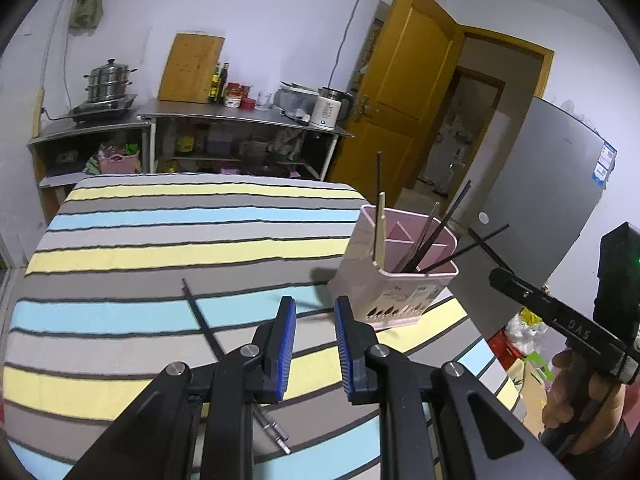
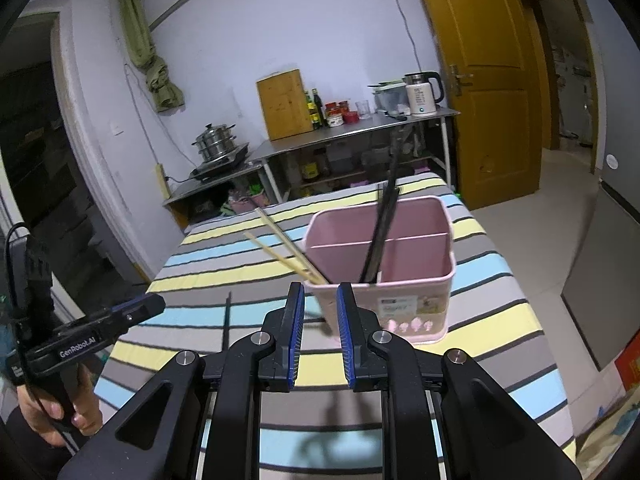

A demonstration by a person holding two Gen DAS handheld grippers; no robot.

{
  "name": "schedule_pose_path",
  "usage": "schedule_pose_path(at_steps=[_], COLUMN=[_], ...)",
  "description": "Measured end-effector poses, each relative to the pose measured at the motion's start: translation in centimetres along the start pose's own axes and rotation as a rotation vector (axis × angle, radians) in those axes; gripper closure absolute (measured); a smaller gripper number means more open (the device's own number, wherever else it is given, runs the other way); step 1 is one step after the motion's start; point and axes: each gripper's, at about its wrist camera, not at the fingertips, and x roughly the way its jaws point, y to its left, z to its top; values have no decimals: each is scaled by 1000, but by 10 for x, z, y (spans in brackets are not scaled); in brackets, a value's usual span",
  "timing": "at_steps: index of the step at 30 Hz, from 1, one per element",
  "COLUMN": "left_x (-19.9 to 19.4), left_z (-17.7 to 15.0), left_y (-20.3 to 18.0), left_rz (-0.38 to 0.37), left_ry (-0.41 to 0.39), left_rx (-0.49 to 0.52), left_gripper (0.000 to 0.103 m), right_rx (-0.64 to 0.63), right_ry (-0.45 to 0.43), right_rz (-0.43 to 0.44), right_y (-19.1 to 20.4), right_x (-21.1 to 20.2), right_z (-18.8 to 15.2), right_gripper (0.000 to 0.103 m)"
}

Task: Organize utensils
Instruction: 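Move both open tools back toward the last chopstick on the cloth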

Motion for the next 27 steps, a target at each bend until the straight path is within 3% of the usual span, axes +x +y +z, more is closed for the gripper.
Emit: schedule_pose_path(at_steps=[15,27], left_x=[-14,39], left_z=[-36,-56], left_y=[38,62], left_rz=[83,137], left_ry=[23,128], left_rx=[-52,-95], left_gripper=[84,81], right_rx=[-63,-79], right_ry=[72,153], right_rz=[86,114], right_y=[40,48], right_x=[18,53], right_z=[-31,-48], right_gripper=[86,86])
